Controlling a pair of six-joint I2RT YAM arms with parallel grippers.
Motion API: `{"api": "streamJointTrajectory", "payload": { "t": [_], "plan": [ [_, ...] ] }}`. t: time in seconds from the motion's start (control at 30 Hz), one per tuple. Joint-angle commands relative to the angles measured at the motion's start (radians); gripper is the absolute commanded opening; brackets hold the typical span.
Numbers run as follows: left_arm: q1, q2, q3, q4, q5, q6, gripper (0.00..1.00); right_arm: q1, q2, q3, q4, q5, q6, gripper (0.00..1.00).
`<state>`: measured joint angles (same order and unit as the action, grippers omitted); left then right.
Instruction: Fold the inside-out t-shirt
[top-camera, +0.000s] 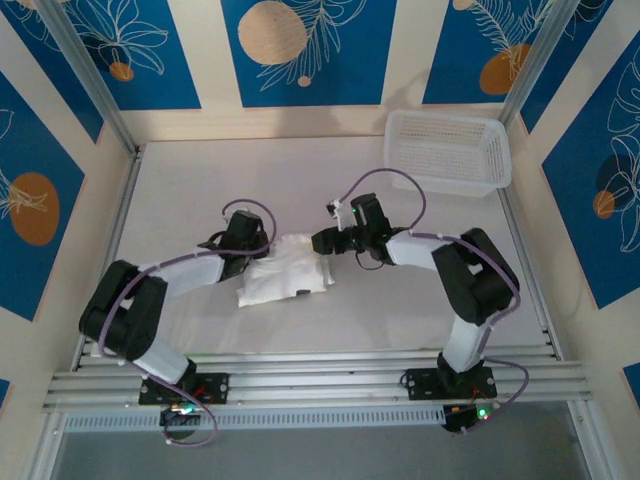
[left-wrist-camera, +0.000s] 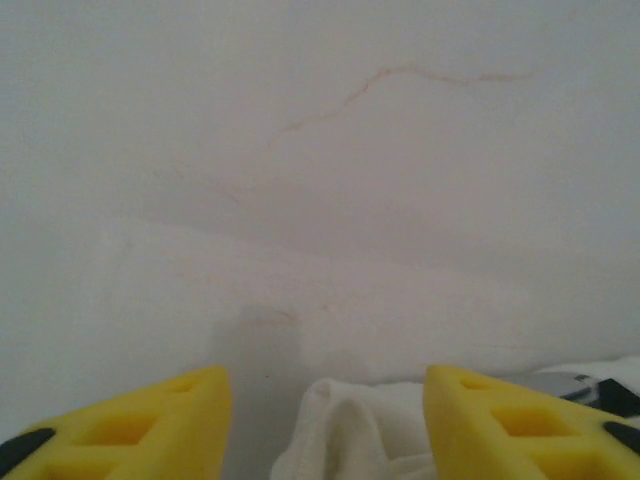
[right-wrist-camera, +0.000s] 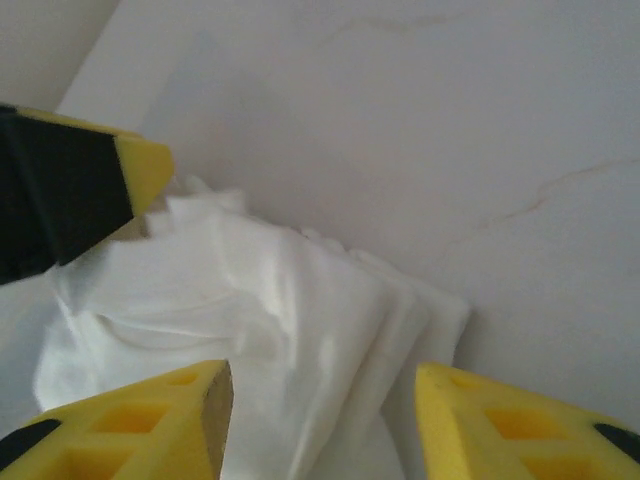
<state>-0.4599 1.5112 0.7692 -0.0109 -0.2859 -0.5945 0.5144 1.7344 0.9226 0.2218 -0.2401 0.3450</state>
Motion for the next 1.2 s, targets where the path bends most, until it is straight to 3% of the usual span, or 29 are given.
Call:
{"api": "streamJointTrajectory", "payload": {
  "t": [0.0,0.13,0.27,0.33,0.43,0.57,0.73,0.8,0.97,1.07,1.17],
  "plan": [
    [0.020,-0.166,0.047,-0.092,0.044,0.014,0.63,0.016,-0.131,-0.018,-0.101,0.051,0.063,0.52],
    [0.006,-0.287,0.024,-0.169,0.196,-0.004,0.65,0.138,-0.186,-0.072,-0.077,0.172,0.071,0.52],
    [-0.061,-0.287,-0.059,-0.140,0.293,-0.075,0.64,0.219,-0.062,-0.068,-0.056,0.268,0.052,0.51],
    [-0.090,-0.265,-0.103,-0.112,0.290,-0.118,0.65,0.234,0.007,-0.063,-0.075,0.299,0.049,0.49],
    [-0.125,-0.246,-0.147,-0.119,0.235,-0.166,0.65,0.237,0.051,-0.081,-0.075,0.298,0.051,0.47],
    [-0.158,-0.265,-0.158,-0.129,0.231,-0.126,0.64,0.240,-0.068,-0.049,-0.209,0.253,0.061,0.46],
    [-0.165,-0.172,-0.134,-0.074,0.267,-0.084,0.64,0.234,-0.188,-0.056,-0.116,0.204,0.093,0.48],
    [-0.168,-0.091,-0.146,-0.014,0.234,-0.102,0.64,0.229,-0.158,-0.018,-0.090,0.238,0.114,0.48],
    [-0.166,0.013,-0.296,0.439,0.273,-0.085,0.66,0.175,0.048,0.163,-0.192,0.251,0.263,0.48],
    [-0.167,-0.057,-0.291,0.416,0.282,-0.037,0.73,0.143,0.170,0.232,-0.240,0.153,0.296,0.47],
    [-0.167,-0.191,-0.279,0.311,0.255,0.018,0.79,0.126,0.168,0.237,-0.261,0.131,0.292,0.47]
  ]
}}
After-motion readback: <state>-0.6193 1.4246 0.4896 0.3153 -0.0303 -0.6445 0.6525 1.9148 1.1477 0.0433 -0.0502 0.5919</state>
